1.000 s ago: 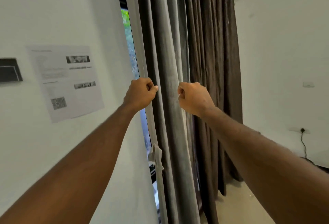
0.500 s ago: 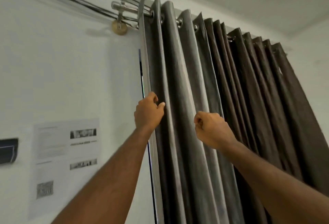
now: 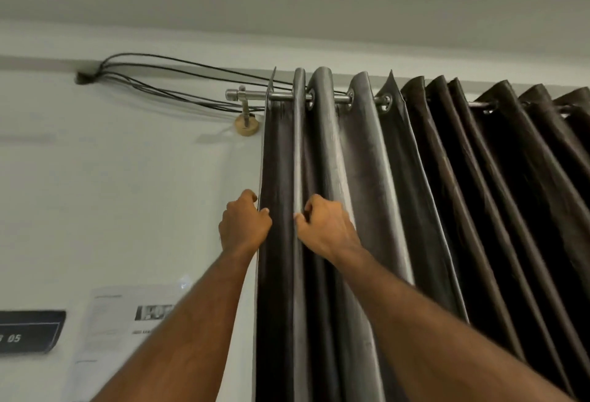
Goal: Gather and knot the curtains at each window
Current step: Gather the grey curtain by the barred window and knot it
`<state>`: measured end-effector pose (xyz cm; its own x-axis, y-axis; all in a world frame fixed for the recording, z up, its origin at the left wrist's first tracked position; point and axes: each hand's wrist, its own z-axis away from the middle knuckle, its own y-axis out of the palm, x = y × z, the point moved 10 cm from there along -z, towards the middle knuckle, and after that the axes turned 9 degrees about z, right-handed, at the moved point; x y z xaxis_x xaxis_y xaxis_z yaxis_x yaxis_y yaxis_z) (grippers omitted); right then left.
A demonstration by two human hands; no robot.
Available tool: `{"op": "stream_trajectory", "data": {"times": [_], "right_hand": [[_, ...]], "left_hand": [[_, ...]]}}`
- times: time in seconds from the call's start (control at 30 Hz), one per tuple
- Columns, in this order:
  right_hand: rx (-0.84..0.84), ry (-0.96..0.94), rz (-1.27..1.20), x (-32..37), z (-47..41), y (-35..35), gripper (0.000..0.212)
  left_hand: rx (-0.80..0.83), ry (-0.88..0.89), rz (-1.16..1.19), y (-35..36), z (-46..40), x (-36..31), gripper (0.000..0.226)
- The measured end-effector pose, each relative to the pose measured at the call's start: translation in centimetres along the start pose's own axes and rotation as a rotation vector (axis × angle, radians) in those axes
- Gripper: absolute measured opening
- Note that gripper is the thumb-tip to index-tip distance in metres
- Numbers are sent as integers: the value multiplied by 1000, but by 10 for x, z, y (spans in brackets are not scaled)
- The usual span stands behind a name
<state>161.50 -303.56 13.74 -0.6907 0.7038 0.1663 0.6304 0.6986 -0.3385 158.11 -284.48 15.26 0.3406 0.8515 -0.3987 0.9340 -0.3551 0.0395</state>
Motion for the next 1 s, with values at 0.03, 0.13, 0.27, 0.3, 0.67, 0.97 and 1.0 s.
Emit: {"op": "stream_trajectory", "data": {"times": [0.03,0.13,0.27,0.3,0.67,0.97,1.0], "right_hand": [[14,1,-3,5,-5,5,34],[20,-15,31,18,-17,16,49],[-71,-8,-22,14,-30,19,60],[-103,2,-33,11,-36,17,59],[-216,39,-117,1,-85,31,22],[117,-241,-159,86,-123,57,18],[171,-239,-148,77,-123,59,20]], "left_hand": [[-31,-3,-24,-4,-5,-1,36],[-90,16,-98,-12,-21,-2,35],[-64,114,-58,3,-30,-6,15],[-30,149,-24,14,-31,-11,23],[18,282,200,37,-49,0,22],[9,330,171,-16,-87,9,36],[30,337,165,-9,-84,3,42]]}}
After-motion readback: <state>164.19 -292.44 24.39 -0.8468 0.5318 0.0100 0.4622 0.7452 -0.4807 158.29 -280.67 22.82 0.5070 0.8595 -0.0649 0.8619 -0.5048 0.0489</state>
